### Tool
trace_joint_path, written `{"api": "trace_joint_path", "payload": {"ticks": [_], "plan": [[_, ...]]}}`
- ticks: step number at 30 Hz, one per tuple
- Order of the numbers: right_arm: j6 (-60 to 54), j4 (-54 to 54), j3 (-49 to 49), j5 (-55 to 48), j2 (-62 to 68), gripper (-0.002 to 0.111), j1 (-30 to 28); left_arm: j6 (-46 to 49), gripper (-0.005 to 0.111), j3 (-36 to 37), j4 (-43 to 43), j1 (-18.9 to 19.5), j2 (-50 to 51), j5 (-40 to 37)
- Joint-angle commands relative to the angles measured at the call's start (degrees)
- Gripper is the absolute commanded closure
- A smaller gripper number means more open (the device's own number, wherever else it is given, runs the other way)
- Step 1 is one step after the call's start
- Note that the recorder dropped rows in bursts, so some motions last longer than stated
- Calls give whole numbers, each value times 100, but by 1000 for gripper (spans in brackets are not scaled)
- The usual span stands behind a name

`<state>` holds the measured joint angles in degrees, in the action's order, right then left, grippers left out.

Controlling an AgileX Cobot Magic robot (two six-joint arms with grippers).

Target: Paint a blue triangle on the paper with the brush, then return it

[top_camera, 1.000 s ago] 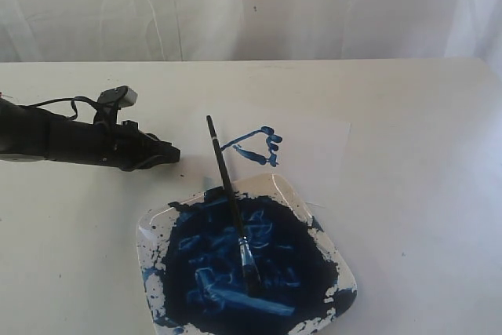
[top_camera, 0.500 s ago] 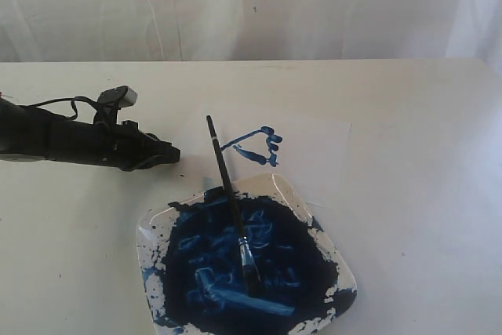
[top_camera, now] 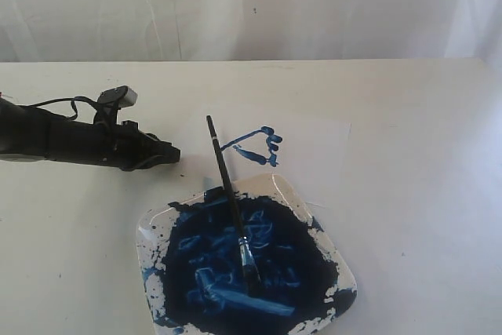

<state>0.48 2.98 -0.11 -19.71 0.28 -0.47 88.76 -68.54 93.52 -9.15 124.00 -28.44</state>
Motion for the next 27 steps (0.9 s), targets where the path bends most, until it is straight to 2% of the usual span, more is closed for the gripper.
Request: {"api": "trace_joint_path", "payload": {"ticks": [1, 5, 10, 18, 27], "plan": [[-48, 10, 11, -2, -28, 108, 12, 14, 107, 46, -336, -8, 39, 195], [-48, 10, 11, -2, -28, 108, 12, 3, 107, 56, -994, -8, -33, 182], [-48, 10, 11, -2, -28, 108, 12, -7, 107, 56, -1054, -8, -551, 216], [-48, -1, 11, -2, -28, 108, 12, -86, 107, 233, -1145, -8, -2174, 294], [-48, -1, 11, -2, -28, 108, 12, -456, 107, 1223, -1145, -8, -4072, 952]]}}
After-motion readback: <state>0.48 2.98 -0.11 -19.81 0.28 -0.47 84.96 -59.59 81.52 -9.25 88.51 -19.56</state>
